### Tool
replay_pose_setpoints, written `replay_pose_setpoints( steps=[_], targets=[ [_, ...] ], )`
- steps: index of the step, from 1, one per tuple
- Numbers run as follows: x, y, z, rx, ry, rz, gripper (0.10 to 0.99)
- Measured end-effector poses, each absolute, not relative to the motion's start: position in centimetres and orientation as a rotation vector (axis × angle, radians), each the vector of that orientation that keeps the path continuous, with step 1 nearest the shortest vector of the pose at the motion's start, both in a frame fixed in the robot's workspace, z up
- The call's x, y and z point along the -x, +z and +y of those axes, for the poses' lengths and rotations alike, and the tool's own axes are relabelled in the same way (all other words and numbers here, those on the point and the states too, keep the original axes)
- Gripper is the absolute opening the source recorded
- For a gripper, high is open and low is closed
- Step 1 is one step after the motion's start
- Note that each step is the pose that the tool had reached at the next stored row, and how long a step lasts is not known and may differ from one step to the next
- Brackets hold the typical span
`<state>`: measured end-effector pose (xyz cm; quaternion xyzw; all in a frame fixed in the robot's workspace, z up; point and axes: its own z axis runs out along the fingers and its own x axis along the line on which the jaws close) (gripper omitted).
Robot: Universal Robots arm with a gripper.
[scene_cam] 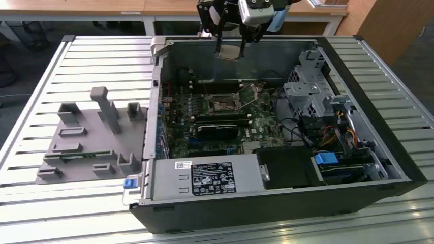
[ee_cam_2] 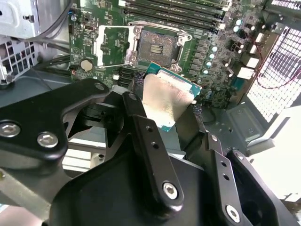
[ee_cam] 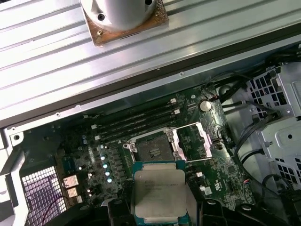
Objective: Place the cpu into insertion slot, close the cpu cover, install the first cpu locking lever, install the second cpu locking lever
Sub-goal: 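Place the cpu into insertion slot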
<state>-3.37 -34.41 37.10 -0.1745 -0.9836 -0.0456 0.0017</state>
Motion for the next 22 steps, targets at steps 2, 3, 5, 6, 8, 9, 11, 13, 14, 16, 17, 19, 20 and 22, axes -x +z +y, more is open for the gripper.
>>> replay_pose_setpoints(
  steps=[2,3,5,6,8,9,11,13,14,16,17,19,20,22],
  targets=[
    [3.38,37.09,-34.41,0.572,-0.143,-3.083,0.525],
    [3.38,37.09,-34.41,0.584,-0.143,-3.081,0.525],
    [3.38,37.08,-34.41,0.608,-0.143,-3.077,0.525],
    [3.38,37.08,-34.41,0.62,-0.143,-3.075,0.525],
    [3.38,37.08,-34.41,0.643,-0.143,-3.071,0.525],
    [3.38,37.07,-34.41,0.655,-0.143,-3.069,0.525],
    [3.38,37.06,-34.41,0.677,-0.144,-3.065,0.525],
    [3.38,37.06,-34.41,0.698,-0.144,-3.061,0.525],
    [3.38,37.05,-34.41,0.709,-0.144,-3.059,0.525],
    [3.38,37.05,-34.41,0.731,-0.144,-3.054,0.525],
    [3.38,37.04,-34.41,0.743,-0.144,-3.052,0.525],
    [3.38,37.04,-34.41,0.766,-0.144,-3.046,0.525],
    [3.39,37.03,-34.41,0.778,-0.144,-3.044,0.525],
    [3.39,37.02,-34.41,0.803,-0.144,-3.038,0.525]
  ],
)
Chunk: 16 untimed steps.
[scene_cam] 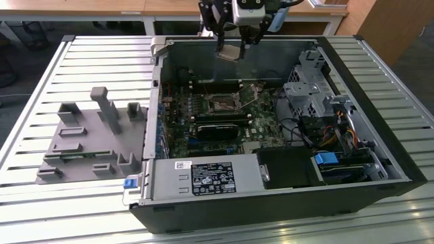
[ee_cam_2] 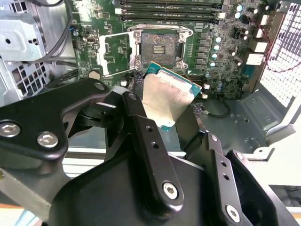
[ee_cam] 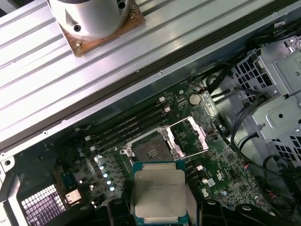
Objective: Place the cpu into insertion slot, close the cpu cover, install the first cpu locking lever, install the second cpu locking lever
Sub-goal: 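Place the cpu into insertion slot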
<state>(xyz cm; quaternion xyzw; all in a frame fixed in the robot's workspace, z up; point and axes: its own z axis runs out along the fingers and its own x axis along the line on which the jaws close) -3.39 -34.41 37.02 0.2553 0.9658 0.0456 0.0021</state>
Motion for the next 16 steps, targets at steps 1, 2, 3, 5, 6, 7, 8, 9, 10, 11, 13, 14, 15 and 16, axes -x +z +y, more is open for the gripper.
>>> replay_pose_setpoints(
  steps=[1,2,3,5,6,7,8,9,10,11,13,14,15,16],
  targets=[
    [3.39,37.02,-34.41,-0.812,0.143,3.027,0.525],
    [3.39,37.01,-34.41,-0.824,0.143,3.023,0.525],
    [3.39,37.01,-34.41,-0.835,0.143,3.02,0.525],
    [3.39,37.0,-34.41,-0.857,0.143,3.013,0.525],
    [3.39,37.0,-34.41,-0.868,0.143,3.01,0.525],
    [3.39,37.0,-34.41,-0.878,0.143,3.006,0.525],
    [3.39,36.99,-34.41,-0.889,0.143,3.003,0.525],
    [3.39,36.99,-34.41,-0.901,0.143,2.999,0.525],
    [3.39,36.98,-34.41,-0.912,0.143,2.995,0.525],
    [3.39,36.98,-34.41,-0.922,0.143,2.992,0.525],
    [3.39,36.98,-34.41,-0.944,0.143,2.984,0.525],
    [3.39,36.97,-34.41,-0.955,0.142,2.98,0.525],
    [3.39,36.97,-34.41,-0.966,0.142,2.976,0.525],
    [3.39,36.96,-34.41,-0.977,0.142,2.972,0.525]
  ],
)
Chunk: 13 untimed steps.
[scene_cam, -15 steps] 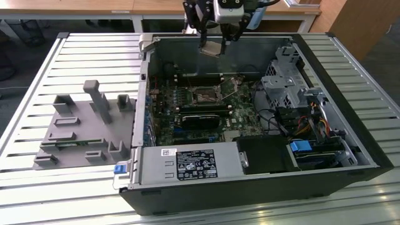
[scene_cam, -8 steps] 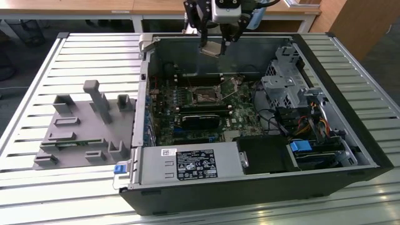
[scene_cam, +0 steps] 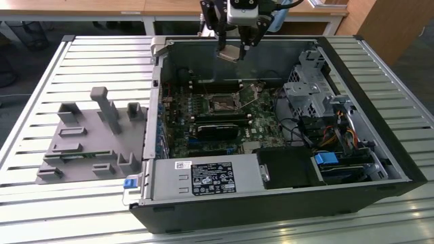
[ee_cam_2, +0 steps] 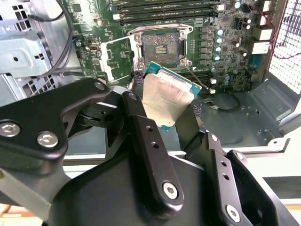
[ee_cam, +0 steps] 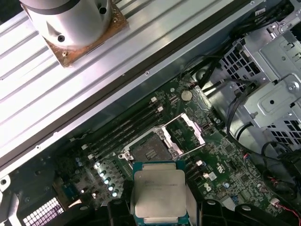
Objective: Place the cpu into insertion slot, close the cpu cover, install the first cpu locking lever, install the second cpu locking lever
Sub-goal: 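Place the cpu into insertion slot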
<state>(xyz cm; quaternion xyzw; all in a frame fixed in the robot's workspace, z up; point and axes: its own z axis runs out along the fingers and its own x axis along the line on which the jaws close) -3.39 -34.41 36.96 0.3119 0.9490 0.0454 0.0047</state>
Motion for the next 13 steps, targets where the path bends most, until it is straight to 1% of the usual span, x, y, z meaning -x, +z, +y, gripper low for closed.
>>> replay_pose_setpoints(
  steps=[13],
  targets=[
    [3.39,36.93,-34.41,-1.107,0.141,2.922,0.525]
  ],
)
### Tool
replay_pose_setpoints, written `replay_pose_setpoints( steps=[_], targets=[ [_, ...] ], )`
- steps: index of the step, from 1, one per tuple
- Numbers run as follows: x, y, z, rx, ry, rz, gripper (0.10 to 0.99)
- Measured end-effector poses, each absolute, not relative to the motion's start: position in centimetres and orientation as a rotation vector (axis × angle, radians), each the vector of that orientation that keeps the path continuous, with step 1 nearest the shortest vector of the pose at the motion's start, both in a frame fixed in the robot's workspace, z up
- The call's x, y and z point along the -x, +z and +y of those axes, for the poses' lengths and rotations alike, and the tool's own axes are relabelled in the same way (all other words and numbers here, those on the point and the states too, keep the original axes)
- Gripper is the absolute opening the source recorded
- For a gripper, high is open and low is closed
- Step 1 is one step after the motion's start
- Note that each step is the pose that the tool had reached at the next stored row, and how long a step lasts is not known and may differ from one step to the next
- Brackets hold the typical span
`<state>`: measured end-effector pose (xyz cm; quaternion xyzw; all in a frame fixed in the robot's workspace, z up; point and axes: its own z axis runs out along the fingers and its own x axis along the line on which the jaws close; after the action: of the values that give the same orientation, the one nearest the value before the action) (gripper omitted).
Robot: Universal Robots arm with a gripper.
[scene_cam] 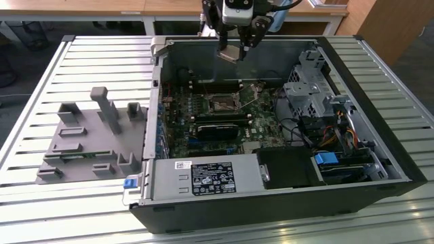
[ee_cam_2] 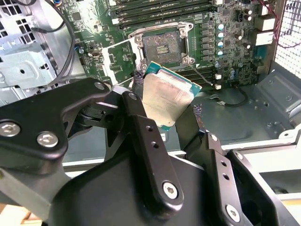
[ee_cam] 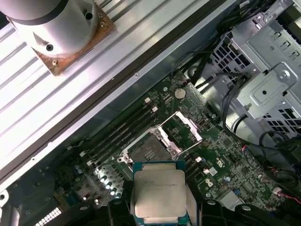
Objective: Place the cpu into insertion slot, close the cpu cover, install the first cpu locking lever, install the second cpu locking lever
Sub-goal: 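Place the cpu into insertion slot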
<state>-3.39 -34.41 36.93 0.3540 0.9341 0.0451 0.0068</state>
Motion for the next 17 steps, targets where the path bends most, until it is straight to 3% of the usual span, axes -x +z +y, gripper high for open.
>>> replay_pose_setpoints(
  steps=[17],
  targets=[
    [3.39,36.88,-34.41,-1.253,0.14,2.858,0.525]
  ],
)
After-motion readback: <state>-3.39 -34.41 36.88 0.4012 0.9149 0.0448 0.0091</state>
